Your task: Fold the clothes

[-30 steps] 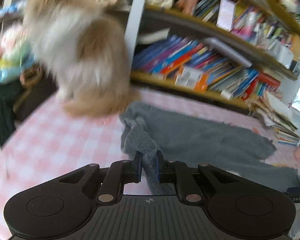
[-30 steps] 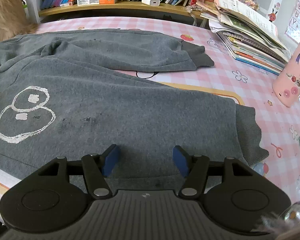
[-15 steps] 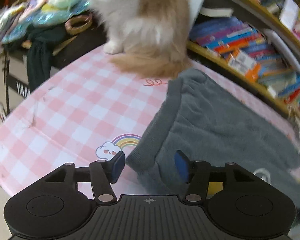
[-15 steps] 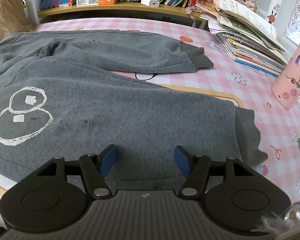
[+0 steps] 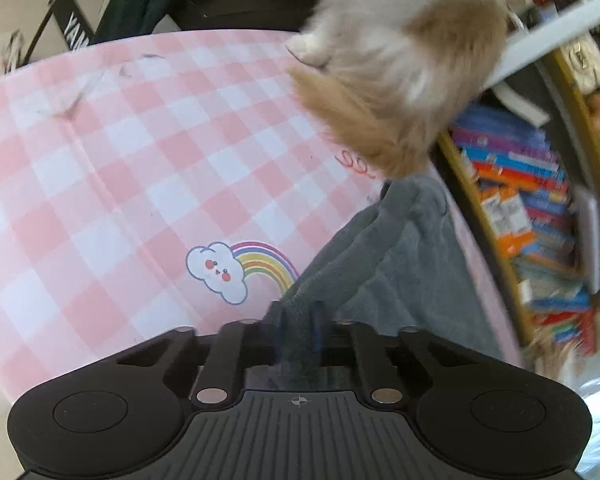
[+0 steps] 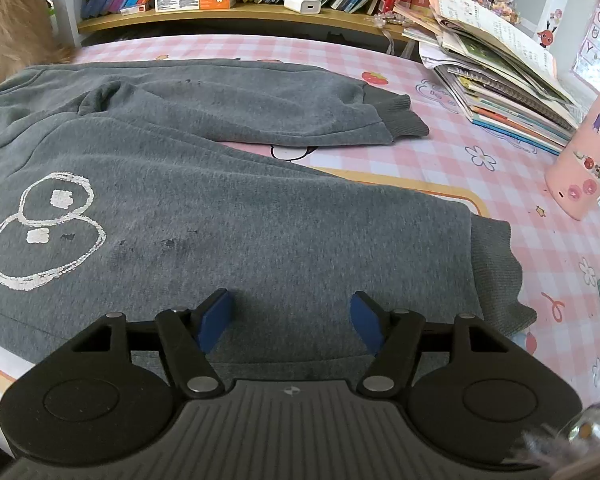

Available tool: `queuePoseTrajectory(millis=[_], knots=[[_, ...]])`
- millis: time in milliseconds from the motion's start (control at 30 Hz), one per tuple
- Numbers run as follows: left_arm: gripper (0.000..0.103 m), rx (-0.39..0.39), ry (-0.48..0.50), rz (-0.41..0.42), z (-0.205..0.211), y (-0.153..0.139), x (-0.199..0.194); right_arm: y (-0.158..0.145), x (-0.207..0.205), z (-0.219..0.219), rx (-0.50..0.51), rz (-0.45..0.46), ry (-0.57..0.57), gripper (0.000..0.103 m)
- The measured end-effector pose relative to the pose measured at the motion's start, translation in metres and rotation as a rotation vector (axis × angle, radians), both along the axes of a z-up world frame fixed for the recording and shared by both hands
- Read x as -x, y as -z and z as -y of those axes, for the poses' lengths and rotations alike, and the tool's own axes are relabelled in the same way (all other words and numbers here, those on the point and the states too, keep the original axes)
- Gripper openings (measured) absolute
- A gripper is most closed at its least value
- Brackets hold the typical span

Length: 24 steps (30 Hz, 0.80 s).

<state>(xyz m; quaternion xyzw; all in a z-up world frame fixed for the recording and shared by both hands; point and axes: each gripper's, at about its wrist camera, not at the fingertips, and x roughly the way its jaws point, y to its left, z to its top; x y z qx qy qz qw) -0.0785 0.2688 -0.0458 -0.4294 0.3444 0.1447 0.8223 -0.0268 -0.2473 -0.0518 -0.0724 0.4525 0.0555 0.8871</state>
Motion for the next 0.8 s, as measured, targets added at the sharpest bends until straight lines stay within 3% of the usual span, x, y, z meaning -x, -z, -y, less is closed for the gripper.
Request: queuePoseTrajectory(millis=[133,200,267,333,533,633,700,733,800], knots=[[0.007,-0.323,0.152,0.098,0.034,-0.047,0.013,0.000,-0.001,0.000,0.002,-0.005,-0.005,0.064],[0.008,-0.373,0.181,0.047,0.037,-0.045,0.013,0.000,-0.001,0.000,0.002,-0.005,-0.004,0.065],[0.008,-0.322,0.176,-0.063,0.028,-0.023,0.007,0.000,-0.001,0.001,-0.002,-0.006,-0.001,0.065],[0.010,-0.273,0.164,-0.107,0.023,-0.011,0.004,0.000,-0.002,0.002,-0.005,-0.007,0.000,0.065],[0.030,-0.270,0.177,-0.128,0.014,-0.004,0.006,-0.001,-0.005,0.002,0.003,-0.012,-0.010,0.065],[0.032,-0.253,0.129,-0.096,0.003,-0.009,0.009,-0.006,-0.004,0.005,0.022,0.007,0.002,0.062],[0.040,-0.241,0.114,-0.069,-0.002,-0.014,0.010,-0.012,-0.004,0.013,0.017,0.027,0.031,0.061],[0.041,-0.239,0.120,-0.066,-0.002,-0.014,0.008,-0.013,-0.005,0.019,0.011,0.029,0.053,0.059],[0.043,-0.241,0.139,-0.066,0.001,-0.013,0.003,-0.016,-0.009,0.033,0.001,0.031,0.100,0.046]])
